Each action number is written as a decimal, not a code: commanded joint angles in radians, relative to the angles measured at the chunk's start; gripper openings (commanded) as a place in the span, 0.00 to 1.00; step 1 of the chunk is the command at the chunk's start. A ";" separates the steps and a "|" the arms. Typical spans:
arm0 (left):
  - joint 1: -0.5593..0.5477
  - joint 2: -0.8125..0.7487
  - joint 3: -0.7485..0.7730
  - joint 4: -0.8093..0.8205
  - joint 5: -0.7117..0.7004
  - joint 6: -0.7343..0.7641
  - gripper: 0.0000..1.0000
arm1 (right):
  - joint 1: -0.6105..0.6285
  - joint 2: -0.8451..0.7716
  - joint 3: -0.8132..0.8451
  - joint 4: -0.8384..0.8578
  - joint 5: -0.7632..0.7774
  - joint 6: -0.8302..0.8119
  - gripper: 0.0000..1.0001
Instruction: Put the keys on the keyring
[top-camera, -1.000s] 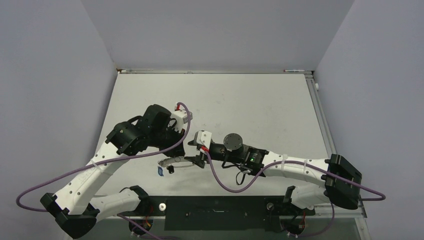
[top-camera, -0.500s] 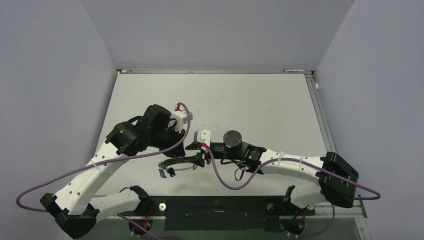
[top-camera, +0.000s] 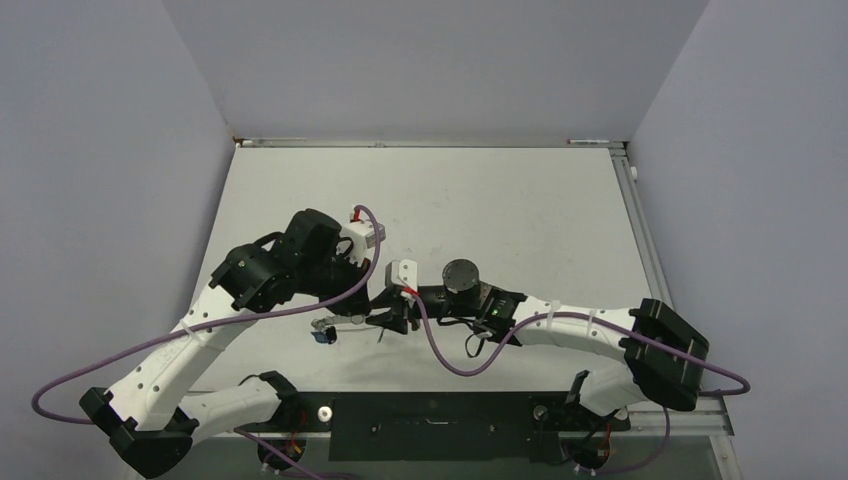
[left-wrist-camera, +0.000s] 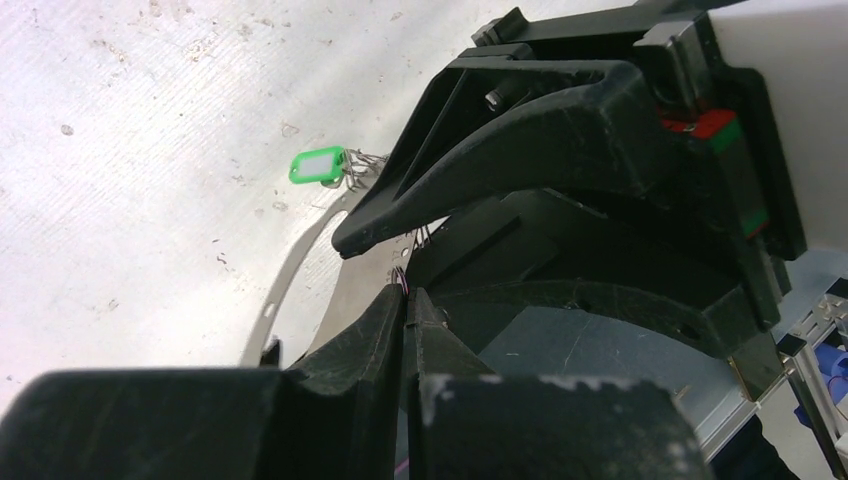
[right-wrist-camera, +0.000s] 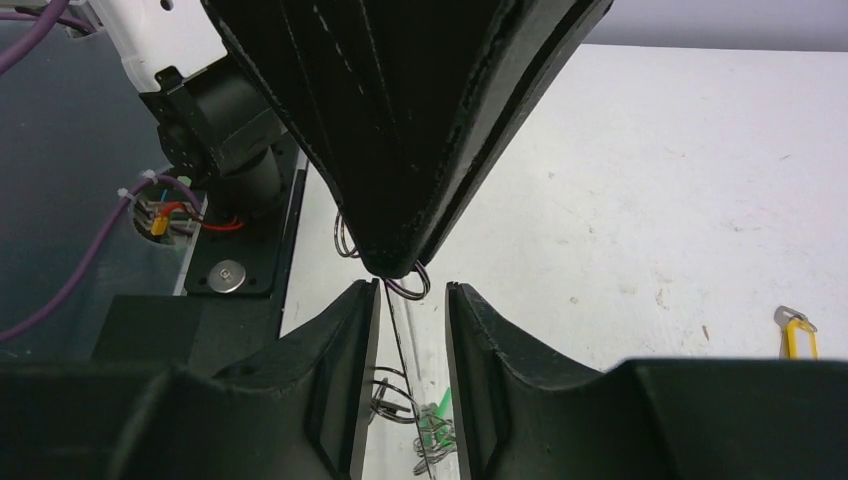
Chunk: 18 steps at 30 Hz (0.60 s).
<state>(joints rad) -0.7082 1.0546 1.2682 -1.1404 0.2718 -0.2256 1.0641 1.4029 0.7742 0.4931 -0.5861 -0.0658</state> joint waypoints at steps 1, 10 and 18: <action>-0.005 -0.024 0.034 0.044 0.044 -0.003 0.00 | -0.013 0.003 0.022 0.089 -0.046 0.018 0.31; -0.005 -0.027 0.030 0.047 0.046 -0.003 0.00 | -0.025 0.003 0.017 0.124 -0.090 0.046 0.42; -0.005 -0.024 0.030 0.050 0.052 -0.004 0.00 | -0.028 0.026 0.022 0.127 -0.114 0.052 0.41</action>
<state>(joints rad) -0.7082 1.0519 1.2682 -1.1400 0.2916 -0.2256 1.0458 1.4147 0.7742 0.5503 -0.6552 -0.0170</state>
